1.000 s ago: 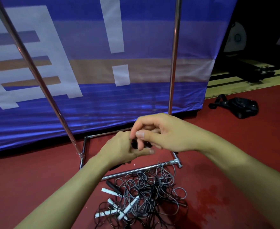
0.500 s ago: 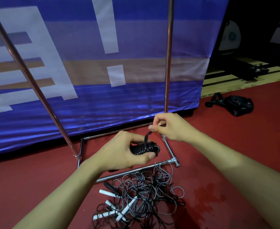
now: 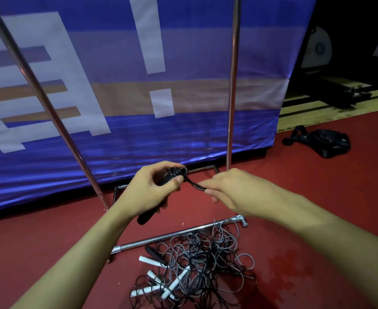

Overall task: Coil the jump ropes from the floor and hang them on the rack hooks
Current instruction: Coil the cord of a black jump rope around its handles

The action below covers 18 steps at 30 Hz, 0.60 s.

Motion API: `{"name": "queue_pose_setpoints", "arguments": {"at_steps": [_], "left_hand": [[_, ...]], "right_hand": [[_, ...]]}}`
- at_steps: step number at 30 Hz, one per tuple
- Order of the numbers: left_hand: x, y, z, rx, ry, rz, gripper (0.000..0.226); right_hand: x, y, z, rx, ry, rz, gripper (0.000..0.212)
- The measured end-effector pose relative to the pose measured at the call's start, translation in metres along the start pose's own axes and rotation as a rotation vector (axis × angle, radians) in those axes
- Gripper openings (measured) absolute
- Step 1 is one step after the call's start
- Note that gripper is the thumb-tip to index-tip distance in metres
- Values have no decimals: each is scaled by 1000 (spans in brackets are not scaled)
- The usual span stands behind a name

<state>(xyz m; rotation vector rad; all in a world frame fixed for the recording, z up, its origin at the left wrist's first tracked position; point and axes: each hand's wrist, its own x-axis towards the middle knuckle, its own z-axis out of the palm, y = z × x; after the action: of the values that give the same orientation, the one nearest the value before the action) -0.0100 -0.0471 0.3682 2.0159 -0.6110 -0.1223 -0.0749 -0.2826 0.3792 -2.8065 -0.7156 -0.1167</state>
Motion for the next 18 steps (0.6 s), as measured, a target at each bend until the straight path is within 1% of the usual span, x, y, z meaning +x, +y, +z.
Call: {"name": "queue_pose_setpoints", "arguments": {"at_steps": [2, 4, 5, 7, 9, 11, 13, 16, 17, 18], "left_hand": [[0, -1, 0, 11, -13, -7, 20], [-1, -1, 3, 5, -38, -2, 22], [-1, -1, 3, -10, -54, 2, 23], [-2, 0, 3, -53, -91, 3, 25], [-3, 0, 2, -91, -111, -9, 26], [-3, 2, 1, -134, -107, -34, 25], [-4, 2, -1, -196, -104, -62, 25], [-4, 1, -3, -273, -122, -89, 26], [-5, 2, -3, -293, -138, -92, 27], [-5, 2, -3, -312, -152, -91, 27]], "right_hand": [[-6, -9, -8, -47, 93, -48, 30], [-10, -14, -11, 24, 169, -69, 21], [-11, -15, -12, 126, 197, -71, 17], [-10, -16, -12, 425, 229, -21, 13], [-10, -14, -15, 727, 213, 48, 8], [-9, -11, -16, 885, 191, 58, 7], [-8, -7, -16, 957, 208, 38, 8], [-8, -3, -18, 1075, 195, 17, 18], [-7, -2, -19, 1071, 186, 35, 19], [-6, -1, -19, 997, 192, 67, 21]]}}
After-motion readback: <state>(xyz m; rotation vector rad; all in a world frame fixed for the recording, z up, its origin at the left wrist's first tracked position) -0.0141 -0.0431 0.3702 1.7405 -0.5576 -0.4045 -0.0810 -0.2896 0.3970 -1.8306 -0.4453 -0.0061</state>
